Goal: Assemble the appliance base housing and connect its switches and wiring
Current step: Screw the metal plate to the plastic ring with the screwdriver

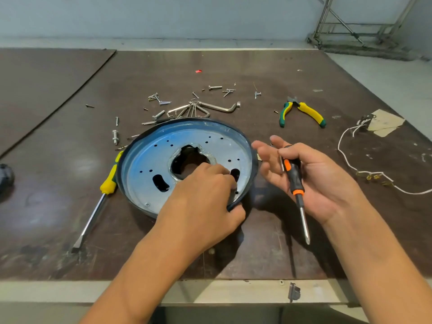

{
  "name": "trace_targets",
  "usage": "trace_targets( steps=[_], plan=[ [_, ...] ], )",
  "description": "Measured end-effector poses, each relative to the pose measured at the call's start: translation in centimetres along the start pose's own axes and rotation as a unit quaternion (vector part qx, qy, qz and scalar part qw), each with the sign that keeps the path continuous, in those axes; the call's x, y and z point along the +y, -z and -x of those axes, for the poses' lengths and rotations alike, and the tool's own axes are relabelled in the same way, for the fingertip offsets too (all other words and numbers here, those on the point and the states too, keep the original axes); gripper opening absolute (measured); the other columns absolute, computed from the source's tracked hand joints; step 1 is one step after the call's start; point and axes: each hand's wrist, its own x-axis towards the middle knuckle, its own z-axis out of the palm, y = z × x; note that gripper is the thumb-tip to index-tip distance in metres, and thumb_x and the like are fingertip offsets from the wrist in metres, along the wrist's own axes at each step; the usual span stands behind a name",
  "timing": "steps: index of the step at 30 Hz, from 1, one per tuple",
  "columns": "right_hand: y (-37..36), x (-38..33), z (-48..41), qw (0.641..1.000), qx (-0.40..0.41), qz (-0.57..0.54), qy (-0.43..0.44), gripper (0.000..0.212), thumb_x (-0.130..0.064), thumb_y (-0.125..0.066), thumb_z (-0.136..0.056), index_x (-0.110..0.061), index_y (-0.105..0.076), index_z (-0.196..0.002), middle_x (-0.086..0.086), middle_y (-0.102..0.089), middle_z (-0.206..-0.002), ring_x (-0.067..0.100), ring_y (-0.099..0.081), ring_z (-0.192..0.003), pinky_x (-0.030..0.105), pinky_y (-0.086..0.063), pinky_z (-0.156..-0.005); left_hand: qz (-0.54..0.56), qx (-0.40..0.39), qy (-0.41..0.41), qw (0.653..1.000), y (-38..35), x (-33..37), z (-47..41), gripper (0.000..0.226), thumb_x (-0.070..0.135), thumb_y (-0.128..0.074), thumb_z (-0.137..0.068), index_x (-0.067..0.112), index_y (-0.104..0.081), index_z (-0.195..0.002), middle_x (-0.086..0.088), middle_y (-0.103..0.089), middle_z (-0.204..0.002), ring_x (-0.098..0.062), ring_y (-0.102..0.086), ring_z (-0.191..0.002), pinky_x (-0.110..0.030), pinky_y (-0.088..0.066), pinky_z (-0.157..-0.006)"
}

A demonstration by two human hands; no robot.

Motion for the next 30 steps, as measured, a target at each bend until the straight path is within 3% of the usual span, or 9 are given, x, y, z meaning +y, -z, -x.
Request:
trace_targets(
  steps=[4, 7, 9, 12, 20, 26, 30],
  plan=[
    [-0.34, 0.59, -0.03, 1.000, 0.017, 0.011, -0.003, 0.037, 0.000, -0.054, -0.078, -0.009, -0.054, -0.114, 0.020, -0.075, -0.104, 0.018, -0.076, -0.069, 0.030, -0.060, -0.060, -0.003, -0.003, 0.001, 1.000, -0.10, 0.02, -0.22, 0.034, 0.049, -0.058, -0.078, 0.028, -0.074, -0.101, 0.012, -0.065, -0.111, -0.008, -0.053, -0.107, -0.022, -0.041, -0.071],
    [-0.35, 0.95, 0.23, 0.993, 0.000, 0.114, 0.013, 0.027, 0.004, -0.044, -0.091, -0.005, -0.058, -0.112, 0.020, -0.076, -0.096, 0.019, -0.076, -0.070, 0.028, -0.059, -0.058, 0.008, -0.003, 0.005, 1.000, -0.15, -0.10, -0.11, 0.036, 0.049, -0.057, -0.078, 0.028, -0.072, -0.104, 0.012, -0.062, -0.112, -0.008, -0.052, -0.105, -0.023, -0.043, -0.071],
    [-0.39, 0.90, 0.48, 0.975, -0.033, 0.210, 0.056, 0.030, 0.008, -0.047, -0.084, -0.003, -0.062, -0.107, 0.021, -0.076, -0.091, 0.024, -0.077, -0.074, 0.029, -0.059, -0.060, 0.015, -0.003, 0.009, 1.000, -0.15, -0.10, 0.03, 0.038, 0.050, -0.056, -0.079, 0.028, -0.067, -0.108, 0.012, -0.055, -0.113, -0.009, -0.049, -0.103, -0.028, -0.052, -0.072],
    [-0.61, 0.64, 0.60, 0.958, -0.059, 0.261, 0.106, 0.036, 0.004, -0.051, -0.074, -0.004, -0.065, -0.106, 0.023, -0.075, -0.092, 0.031, -0.077, -0.080, 0.033, -0.061, -0.065, 0.012, -0.004, 0.012, 1.000, -0.14, 0.03, 0.08, 0.039, 0.050, -0.054, -0.080, 0.026, -0.062, -0.110, 0.010, -0.046, -0.114, -0.010, -0.047, -0.101, -0.035, -0.056, -0.071],
    [-0.53, 0.42, 0.06, 0.956, -0.056, 0.253, 0.137, 0.037, 0.004, -0.052, -0.076, -0.005, -0.068, -0.108, 0.022, -0.076, -0.094, 0.038, -0.075, -0.088, 0.035, -0.061, -0.068, 0.003, -0.012, 0.010, 1.000, -0.25, -0.06, 0.03, 0.035, 0.052, -0.055, -0.082, 0.024, -0.066, -0.099, 0.007, -0.042, -0.128, -0.009, -0.046, -0.109, -0.030, -0.053, -0.070],
    [-0.60, 0.22, -0.12, 0.959, -0.045, 0.227, 0.162, 0.029, -0.005, -0.058, -0.085, -0.006, -0.066, -0.113, 0.019, -0.076, -0.099, 0.038, -0.075, -0.092, 0.029, -0.059, -0.062, -0.022, -0.036, -0.002, 0.999, -0.69, -0.23, -0.28, 0.038, 0.052, -0.048, -0.084, 0.022, -0.064, -0.102, 0.003, -0.037, -0.137, -0.011, -0.035, -0.121, -0.024, -0.038, -0.068],
    [-0.45, 0.59, -0.35, 0.958, -0.057, 0.207, 0.190, 0.029, -0.003, -0.058, -0.087, -0.012, -0.072, -0.110, 0.014, -0.077, -0.097, 0.018, -0.072, -0.084, 0.022, -0.054, -0.061, -0.019, -0.048, 0.003, 0.999, -1.00, -0.33, -0.60, 0.043, 0.054, -0.049, -0.081, 0.022, -0.063, -0.105, 0.004, -0.036, -0.130, -0.010, -0.034, -0.114, -0.023, -0.039, -0.068]
  ],
)
